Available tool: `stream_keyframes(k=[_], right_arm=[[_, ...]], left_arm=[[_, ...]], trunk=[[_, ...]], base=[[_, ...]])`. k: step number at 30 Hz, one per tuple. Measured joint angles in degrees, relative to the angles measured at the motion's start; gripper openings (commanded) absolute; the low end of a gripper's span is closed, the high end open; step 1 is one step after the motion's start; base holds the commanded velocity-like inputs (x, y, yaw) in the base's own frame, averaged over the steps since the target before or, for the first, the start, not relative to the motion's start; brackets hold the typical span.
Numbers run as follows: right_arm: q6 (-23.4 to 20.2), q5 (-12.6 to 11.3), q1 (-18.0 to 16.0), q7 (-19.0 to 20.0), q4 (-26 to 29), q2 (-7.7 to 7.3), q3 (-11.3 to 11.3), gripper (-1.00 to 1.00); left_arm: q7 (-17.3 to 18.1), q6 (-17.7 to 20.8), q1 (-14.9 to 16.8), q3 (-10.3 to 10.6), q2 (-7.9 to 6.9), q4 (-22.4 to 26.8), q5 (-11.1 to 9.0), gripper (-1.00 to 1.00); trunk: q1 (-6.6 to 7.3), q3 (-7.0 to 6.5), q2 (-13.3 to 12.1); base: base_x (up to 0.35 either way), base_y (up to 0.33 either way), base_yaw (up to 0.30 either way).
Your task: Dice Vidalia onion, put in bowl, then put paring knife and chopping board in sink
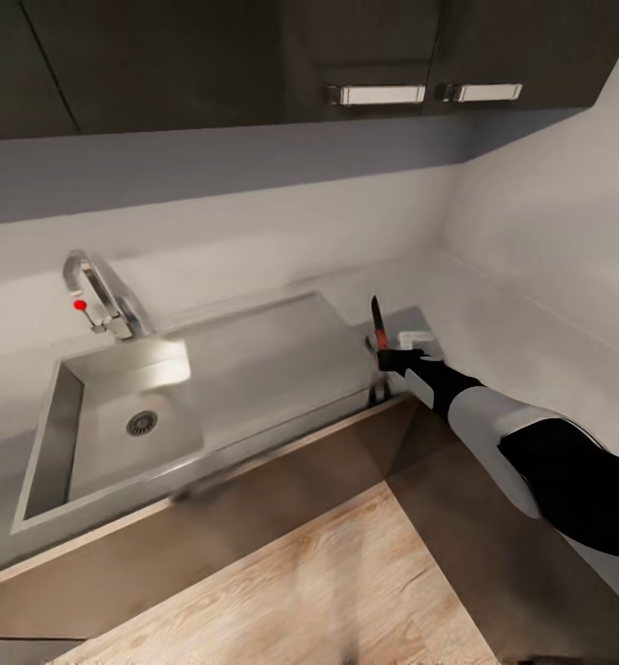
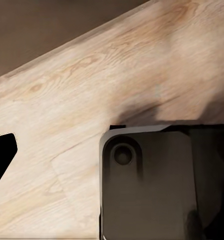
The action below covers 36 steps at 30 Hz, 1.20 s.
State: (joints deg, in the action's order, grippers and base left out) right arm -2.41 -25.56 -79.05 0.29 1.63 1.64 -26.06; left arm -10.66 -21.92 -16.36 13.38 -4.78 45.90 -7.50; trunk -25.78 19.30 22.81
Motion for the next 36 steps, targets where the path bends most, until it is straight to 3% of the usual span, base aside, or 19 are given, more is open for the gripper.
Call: stream_keyframes(k=[17, 36], right_arm=[[-1.66, -0.09, 0.00, 0.00, 0.11, 0.18, 0.00, -1.00], [-1.93, -0.06, 0.00, -0.08, 0.12, 0.99, 0.00, -1.00]], left_arm=[[0.00, 0.00, 0.00, 0.00, 0.03, 0.00, 0.00, 1.00], [0.00, 0.00, 0.00, 0.00, -0.03, 0.00, 0.00, 1.00]], trunk=[[0.00, -1.54, -0.01], [0.00, -2.91, -0.01]], base=[[-0.280, 0.189, 0.028], [-0.278, 0.191, 0.204]])
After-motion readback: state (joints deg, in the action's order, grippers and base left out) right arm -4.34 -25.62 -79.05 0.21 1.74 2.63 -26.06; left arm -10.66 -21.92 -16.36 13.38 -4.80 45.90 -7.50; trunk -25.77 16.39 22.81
